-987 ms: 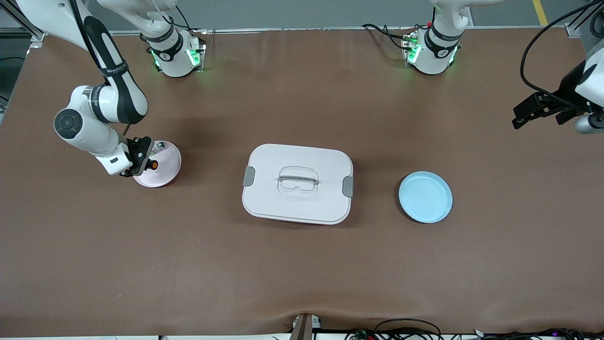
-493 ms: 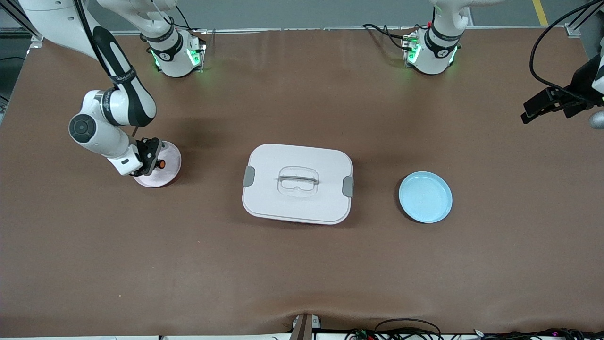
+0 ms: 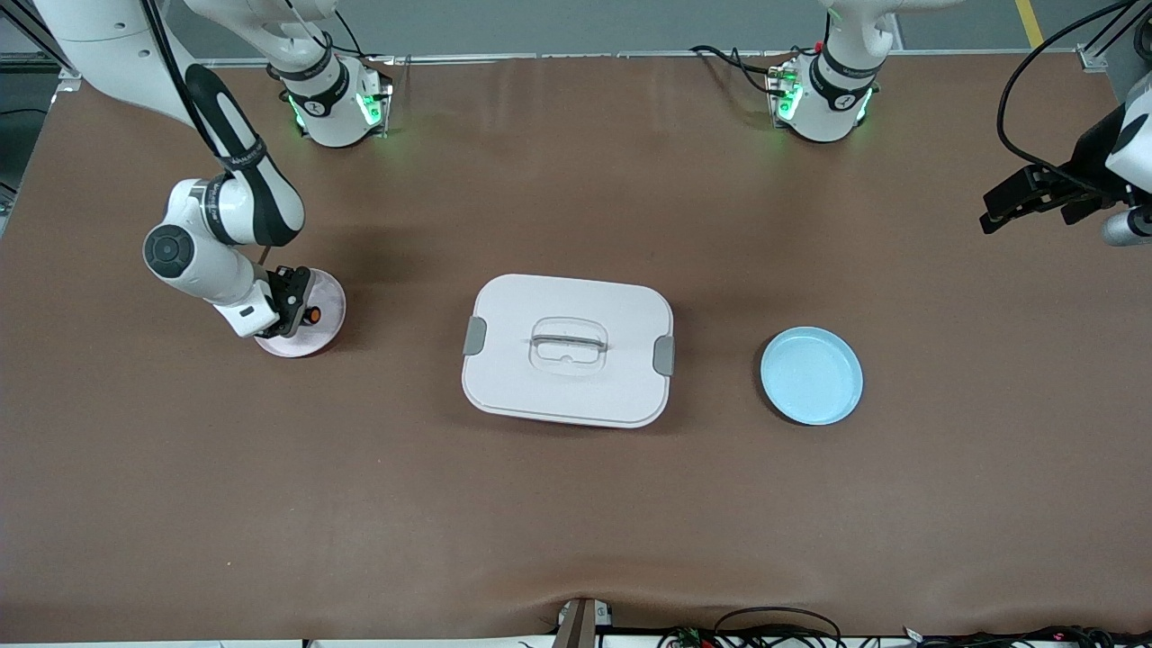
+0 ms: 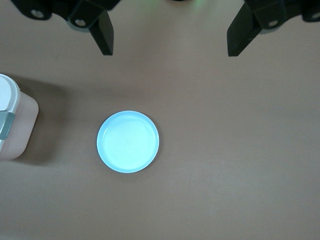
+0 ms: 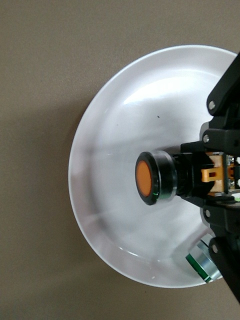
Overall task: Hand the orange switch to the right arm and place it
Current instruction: 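Lower the switch onto the pink plate and open the right gripper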
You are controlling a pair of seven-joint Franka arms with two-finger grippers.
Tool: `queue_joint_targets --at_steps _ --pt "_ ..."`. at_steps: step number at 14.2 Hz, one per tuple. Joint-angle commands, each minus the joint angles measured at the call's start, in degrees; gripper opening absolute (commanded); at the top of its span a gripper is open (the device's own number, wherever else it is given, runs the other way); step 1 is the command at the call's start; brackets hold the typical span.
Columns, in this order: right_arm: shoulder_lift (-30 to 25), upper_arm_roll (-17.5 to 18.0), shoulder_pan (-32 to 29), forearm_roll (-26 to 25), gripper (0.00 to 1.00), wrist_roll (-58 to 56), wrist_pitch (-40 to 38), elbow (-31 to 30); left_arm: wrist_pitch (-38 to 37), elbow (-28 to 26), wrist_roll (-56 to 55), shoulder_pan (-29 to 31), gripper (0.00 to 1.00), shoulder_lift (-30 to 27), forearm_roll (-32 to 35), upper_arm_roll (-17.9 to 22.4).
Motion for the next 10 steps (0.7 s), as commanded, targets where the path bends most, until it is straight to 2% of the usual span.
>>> queue_joint_targets --at_steps 1,2,3,7,10 --pt "-0.2 0.1 0.6 -0.9 0.44 1.6 0.5 -0.1 -0.2 -0.9 0.6 0.4 1.00 -1.0 0.0 -0.4" --pt "-0.2 0.0 0.6 -0.9 0.76 1.6 0.5 0.1 -0.3 -0.8 0.7 0.6 1.00 -1.1 0.0 -0.4" --pt "-0.3 0.1 0.5 -0.9 1.00 1.5 0.4 0.2 -0.4 -0.9 0.8 0.6 1.00 -1.3 0.0 -0.4" --pt "-2.9 0.1 0.6 -0.9 1.00 1.6 -2.8 1.2 -0.2 -0.9 0.9 0.4 1.00 -1.3 0.4 -0.4" --pt "-6.5 0.2 0.5 -0.9 1.00 3.9 -13.3 5.3 0.3 -0.3 0.9 0.7 1.00 -0.7 0.5 -0.4"
